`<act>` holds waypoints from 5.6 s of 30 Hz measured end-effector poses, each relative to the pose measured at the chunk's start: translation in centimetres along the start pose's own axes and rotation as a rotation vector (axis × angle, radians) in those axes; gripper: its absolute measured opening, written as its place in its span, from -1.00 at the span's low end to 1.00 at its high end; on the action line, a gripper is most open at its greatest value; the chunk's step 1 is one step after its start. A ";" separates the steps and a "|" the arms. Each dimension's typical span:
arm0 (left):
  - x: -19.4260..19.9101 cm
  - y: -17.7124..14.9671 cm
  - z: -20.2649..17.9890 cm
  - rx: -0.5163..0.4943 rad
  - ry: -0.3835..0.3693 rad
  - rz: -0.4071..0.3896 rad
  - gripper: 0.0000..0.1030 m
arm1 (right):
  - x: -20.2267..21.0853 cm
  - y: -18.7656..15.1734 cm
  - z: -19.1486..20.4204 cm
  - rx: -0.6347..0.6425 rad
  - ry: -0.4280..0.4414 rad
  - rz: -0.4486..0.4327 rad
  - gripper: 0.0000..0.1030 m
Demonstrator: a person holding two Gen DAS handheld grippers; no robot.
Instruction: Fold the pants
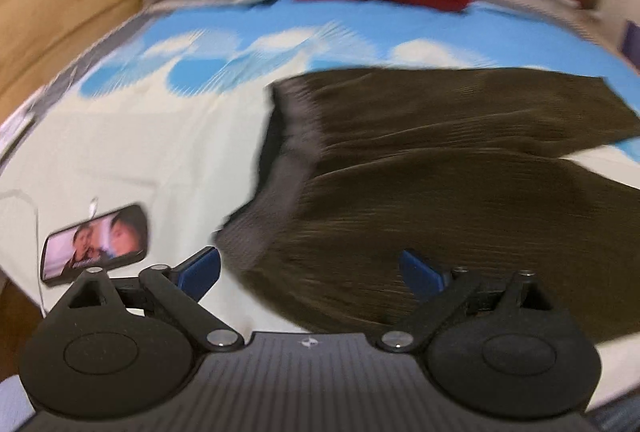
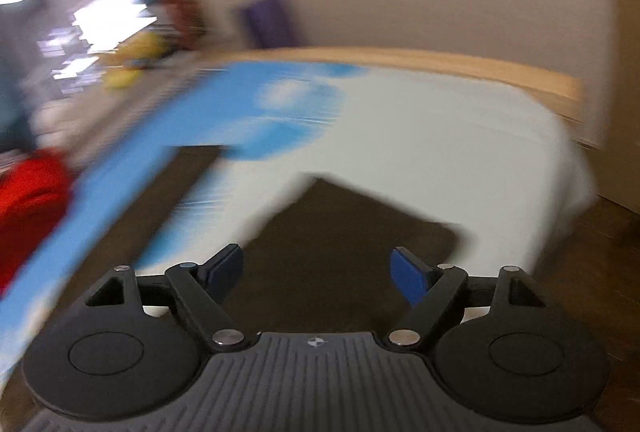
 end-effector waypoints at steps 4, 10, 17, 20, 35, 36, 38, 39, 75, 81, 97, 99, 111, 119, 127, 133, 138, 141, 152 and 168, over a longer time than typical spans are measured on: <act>3.1 -0.2 -3.5 0.000 -0.043 -0.077 1.00 | 5.2 -6.4 9.4 0.185 0.228 0.050 0.75; 5.4 -2.4 -6.9 -0.009 -0.149 -0.091 0.99 | 9.9 -17.2 14.4 0.524 0.393 0.072 0.80; 6.2 -3.0 -8.3 -0.040 -0.167 -0.108 1.00 | 11.3 -23.4 12.9 0.648 0.460 0.176 0.80; 6.0 -3.0 -8.1 -0.032 -0.173 -0.100 1.00 | 10.8 -24.4 12.8 0.657 0.433 0.181 0.80; 4.1 -2.8 -8.0 -0.015 -0.173 -0.053 1.00 | 8.7 -23.8 12.2 0.572 0.420 0.207 0.80; 3.9 -2.7 -8.0 -0.014 -0.173 -0.052 1.00 | 8.6 -23.7 12.2 0.569 0.420 0.211 0.80; 3.7 -2.6 -7.9 -0.012 -0.170 -0.051 0.99 | 8.4 -23.6 12.2 0.557 0.418 0.217 0.80; 3.5 -2.4 -7.9 -0.011 -0.170 -0.052 0.99 | 8.3 -23.6 12.2 0.551 0.418 0.219 0.80; -5.5 5.5 -7.0 -0.151 -0.122 -0.026 1.00 | 3.2 -23.7 16.3 0.516 0.407 0.244 0.80; -10.3 11.8 -1.6 -0.188 -0.057 -0.104 1.00 | 1.4 -22.6 17.7 0.545 0.386 0.194 0.80; -32.3 19.2 4.9 -0.122 -0.121 0.131 0.99 | -2.5 -23.2 19.0 0.509 0.311 0.236 0.80; -32.1 19.2 5.2 -0.090 -0.169 0.147 0.78 | -2.9 -23.1 19.1 0.505 0.304 0.237 0.80; -18.0 18.6 1.1 -0.214 -0.233 -0.113 -0.80 | -8.2 -17.5 23.3 0.447 0.248 0.175 0.79; -13.1 8.7 -4.8 -0.348 -0.407 -0.014 -0.82 | -23.6 -10.8 33.0 0.007 0.211 0.447 0.79; -15.5 8.7 -3.5 -0.208 -0.471 0.045 -0.83 | -34.3 -16.5 36.9 0.165 -0.068 0.374 0.79; -16.1 9.7 -1.7 -0.081 -0.500 0.042 -0.83 | -37.2 -16.2 34.4 -0.010 -0.037 0.339 0.51; -15.8 11.8 0.3 0.032 -0.442 -0.024 -0.83 | -36.4 -16.3 37.2 0.062 0.129 0.382 -0.88; -14.7 12.8 1.1 0.066 -0.402 -0.061 -0.83 | -32.7 -13.4 38.0 0.071 0.165 0.294 -0.88; -5.5 3.2 2.0 0.015 -0.378 0.005 -0.83 | -3.0 -8.1 21.1 0.108 0.247 0.232 -0.88; -3.8 -1.3 2.4 0.265 -0.508 -0.036 0.90 | -6.0 -19.2 8.3 0.041 0.015 0.382 -0.86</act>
Point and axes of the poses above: each gripper's, at about its wrist camera, not at the fingertips, and x roughly against the way its jaws point, z to its left, y to its top, the point moved 9 cm from there along -x, roughly the way its jaws point, and after that the axes turned 14 degrees about -x, right-handed, at the moved point
